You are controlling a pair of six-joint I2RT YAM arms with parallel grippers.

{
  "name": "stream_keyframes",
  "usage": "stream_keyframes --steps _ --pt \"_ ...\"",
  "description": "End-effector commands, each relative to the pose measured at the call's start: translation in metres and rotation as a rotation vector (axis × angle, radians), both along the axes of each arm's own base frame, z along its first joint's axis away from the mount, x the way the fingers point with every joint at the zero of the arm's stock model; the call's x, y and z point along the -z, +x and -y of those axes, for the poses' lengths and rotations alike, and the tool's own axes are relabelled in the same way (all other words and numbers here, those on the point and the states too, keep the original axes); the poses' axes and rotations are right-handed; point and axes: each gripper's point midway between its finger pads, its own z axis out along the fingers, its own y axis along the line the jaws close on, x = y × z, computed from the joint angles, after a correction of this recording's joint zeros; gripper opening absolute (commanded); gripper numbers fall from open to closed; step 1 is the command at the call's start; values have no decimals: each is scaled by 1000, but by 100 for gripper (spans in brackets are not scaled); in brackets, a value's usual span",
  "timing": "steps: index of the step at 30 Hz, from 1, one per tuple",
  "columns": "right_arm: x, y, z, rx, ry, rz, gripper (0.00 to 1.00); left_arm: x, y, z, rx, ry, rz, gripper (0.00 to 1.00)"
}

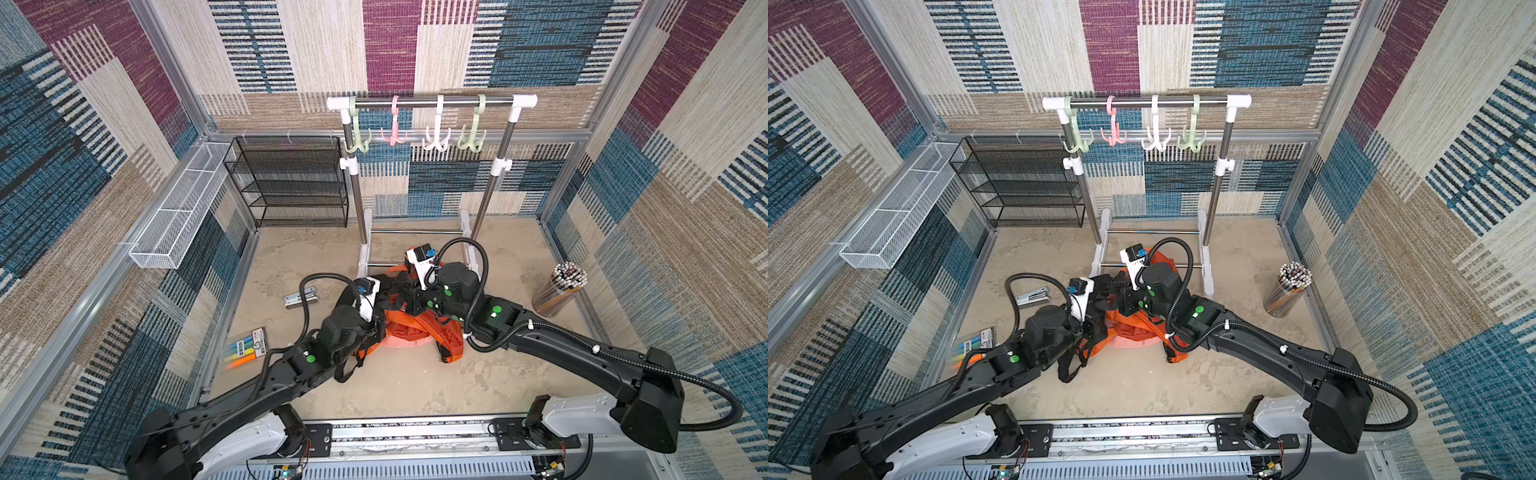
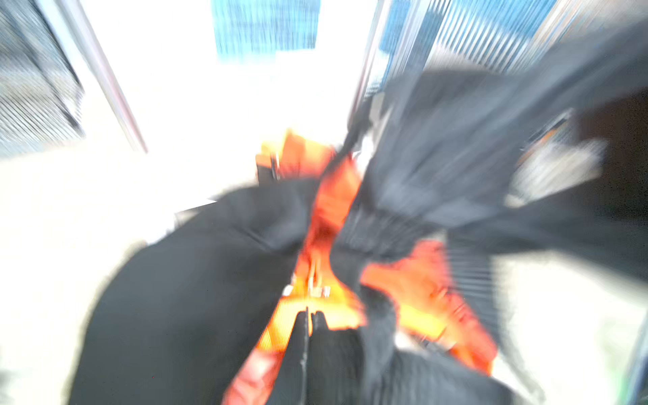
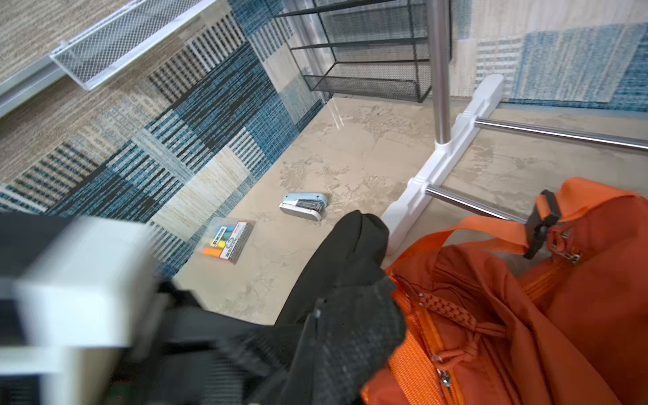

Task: Hang the bag on a hook
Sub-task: Pick up the bag from the bag.

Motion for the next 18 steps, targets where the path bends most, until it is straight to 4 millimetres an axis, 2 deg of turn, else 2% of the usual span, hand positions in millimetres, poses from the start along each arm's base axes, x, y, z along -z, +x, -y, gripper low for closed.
stream_keyframes --steps 1,3,6,8,10,12,14,16,18 --pt "-7 -1 -1 -60 68 8 1 -16 -11 -31 -26 121 6 0" --pt "-3 -1 -3 -88 24 36 13 -29 -16 -35 18 175 5 0" --pt "1 -11 -5 -164 -15 81 45 -41 -12 -37 66 224 -38 0" --pt "-4 -21 3 -187 -13 131 70 -45 -4 -37 86 240 -68 0" --pt "-11 -32 14 -199 -11 198 86 -49 3 -39 88 235 -89 0" --pt "-21 -42 27 -201 -17 273 91 -52 9 -39 100 219 -104 0" --pt "-31 -52 36 -214 -25 346 92 -55 14 -35 111 215 -116 0" --pt "-40 -59 39 -240 -21 400 92 -54 17 -31 119 212 -129 0" --pt "-40 -57 37 -244 -35 422 92 -53 19 -29 123 214 -140 0"
